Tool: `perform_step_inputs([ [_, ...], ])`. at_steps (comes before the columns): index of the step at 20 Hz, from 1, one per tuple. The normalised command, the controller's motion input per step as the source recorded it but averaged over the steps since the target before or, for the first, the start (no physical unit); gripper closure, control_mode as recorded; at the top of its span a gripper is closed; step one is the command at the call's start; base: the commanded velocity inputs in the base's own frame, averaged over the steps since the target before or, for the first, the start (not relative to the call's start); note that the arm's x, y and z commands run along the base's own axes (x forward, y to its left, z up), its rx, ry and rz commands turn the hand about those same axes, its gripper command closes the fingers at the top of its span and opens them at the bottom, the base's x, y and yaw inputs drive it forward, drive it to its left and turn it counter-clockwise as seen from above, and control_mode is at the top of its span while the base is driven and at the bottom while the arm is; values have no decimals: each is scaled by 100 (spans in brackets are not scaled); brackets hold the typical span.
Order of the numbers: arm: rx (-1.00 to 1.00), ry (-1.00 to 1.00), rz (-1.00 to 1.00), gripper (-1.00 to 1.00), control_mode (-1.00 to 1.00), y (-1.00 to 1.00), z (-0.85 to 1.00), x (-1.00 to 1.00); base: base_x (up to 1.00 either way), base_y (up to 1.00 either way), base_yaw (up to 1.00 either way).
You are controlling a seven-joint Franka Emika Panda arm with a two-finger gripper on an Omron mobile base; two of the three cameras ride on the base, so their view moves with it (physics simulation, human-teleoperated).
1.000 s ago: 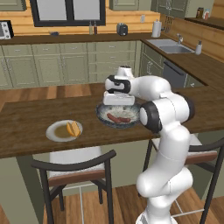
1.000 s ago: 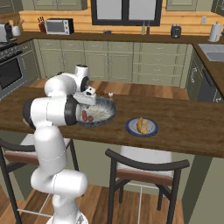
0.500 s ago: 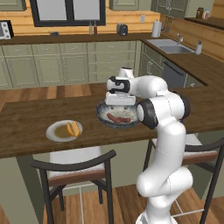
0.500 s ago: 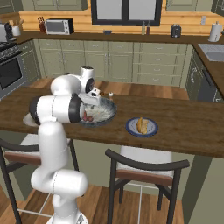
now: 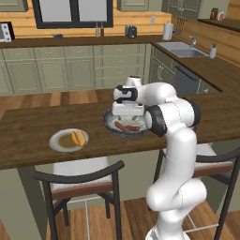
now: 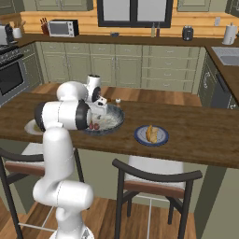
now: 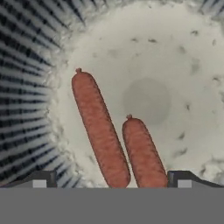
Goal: Place one bun and one sausage from the bowl on each plate.
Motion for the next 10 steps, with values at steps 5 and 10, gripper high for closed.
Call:
perform_step_inputs([
  [5,0,6,0,-100,-100,-34,0,-23,0,0,0],
  [10,-1,14,0,-100,-100,-16,-3,-56,0,0,0],
])
